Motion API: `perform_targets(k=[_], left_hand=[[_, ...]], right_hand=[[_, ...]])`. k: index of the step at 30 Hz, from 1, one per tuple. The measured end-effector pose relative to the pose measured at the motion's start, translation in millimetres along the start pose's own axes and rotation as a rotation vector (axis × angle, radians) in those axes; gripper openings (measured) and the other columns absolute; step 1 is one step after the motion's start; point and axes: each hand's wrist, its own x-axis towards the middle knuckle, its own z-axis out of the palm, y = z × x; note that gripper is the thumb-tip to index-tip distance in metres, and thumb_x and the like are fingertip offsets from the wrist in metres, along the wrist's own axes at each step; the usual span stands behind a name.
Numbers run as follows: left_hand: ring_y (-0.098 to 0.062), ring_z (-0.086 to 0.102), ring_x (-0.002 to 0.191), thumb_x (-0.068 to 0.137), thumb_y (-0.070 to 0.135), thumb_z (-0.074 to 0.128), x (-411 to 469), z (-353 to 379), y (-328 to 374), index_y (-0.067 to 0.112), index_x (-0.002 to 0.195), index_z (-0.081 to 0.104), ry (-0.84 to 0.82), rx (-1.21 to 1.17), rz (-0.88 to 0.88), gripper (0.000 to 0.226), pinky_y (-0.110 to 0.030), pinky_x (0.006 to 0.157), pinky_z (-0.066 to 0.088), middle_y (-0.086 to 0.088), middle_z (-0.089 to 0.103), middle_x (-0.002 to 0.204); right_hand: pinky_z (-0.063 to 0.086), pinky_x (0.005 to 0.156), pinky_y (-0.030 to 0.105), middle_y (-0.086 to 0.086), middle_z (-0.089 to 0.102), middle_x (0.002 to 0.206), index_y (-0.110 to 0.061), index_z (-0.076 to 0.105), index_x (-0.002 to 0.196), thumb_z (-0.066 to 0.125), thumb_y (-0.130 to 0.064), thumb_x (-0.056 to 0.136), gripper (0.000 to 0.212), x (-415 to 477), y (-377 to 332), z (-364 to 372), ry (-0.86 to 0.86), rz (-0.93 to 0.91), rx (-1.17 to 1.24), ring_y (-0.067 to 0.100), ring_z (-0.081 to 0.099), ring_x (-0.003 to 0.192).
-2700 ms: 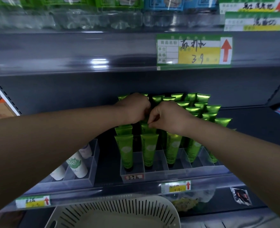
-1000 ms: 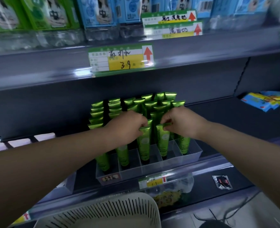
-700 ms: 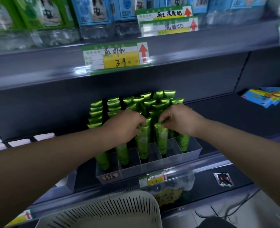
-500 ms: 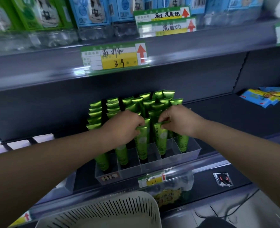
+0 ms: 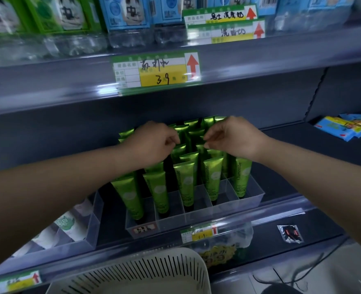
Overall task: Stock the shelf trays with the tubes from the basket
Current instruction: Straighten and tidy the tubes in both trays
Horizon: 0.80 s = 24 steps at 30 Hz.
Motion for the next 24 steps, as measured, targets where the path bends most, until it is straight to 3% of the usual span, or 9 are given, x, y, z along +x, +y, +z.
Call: perform_targets(k=[7,11,17,24], left_hand=[[-0.017,0.065,0.098,0.082,0.004,0.062,32,2,-8,0.008,0.107,0.069,-0.046,-0.036,-0.038,0.026,-0.023,0.088,0.049,-0.006,0.071,0.105],[-0.021,0.066,0.094,0.076,0.008,0.069,42,7,-6,0.008,0.097,0.071,-0.096,0.035,-0.009,0.021,-0.031,0.083,0.051,-0.007,0.072,0.098],[-0.02,0.064,0.096,0.078,0.014,0.071,44,20,-6,0.011,0.101,0.071,-0.151,0.102,0.012,0.022,-0.025,0.078,0.047,-0.005,0.071,0.102],[-0.025,0.065,0.093,0.079,0.009,0.066,46,24,-8,0.012,0.091,0.071,-0.126,0.105,-0.009,0.014,-0.033,0.078,0.052,-0.009,0.071,0.096]], right_hand=[[0.05,0.087,0.026,0.003,0.072,0.102,-0.014,0.071,0.106,0.073,-0.017,0.08,0.026,17,-21,12,-0.084,-0.089,-0.098,0.014,0.065,0.096],[0.05,0.086,0.026,0.003,0.072,0.103,-0.015,0.071,0.108,0.071,-0.017,0.081,0.027,22,-21,23,-0.146,-0.129,-0.182,0.015,0.065,0.096],[0.037,0.069,0.014,0.0,0.072,0.1,-0.017,0.073,0.104,0.069,-0.015,0.083,0.022,26,-17,32,-0.176,-0.14,-0.233,0.005,0.058,0.084],[0.042,0.072,0.016,0.0,0.072,0.094,-0.017,0.075,0.095,0.067,-0.012,0.082,0.016,29,-17,37,-0.152,-0.153,-0.221,0.007,0.059,0.082]])
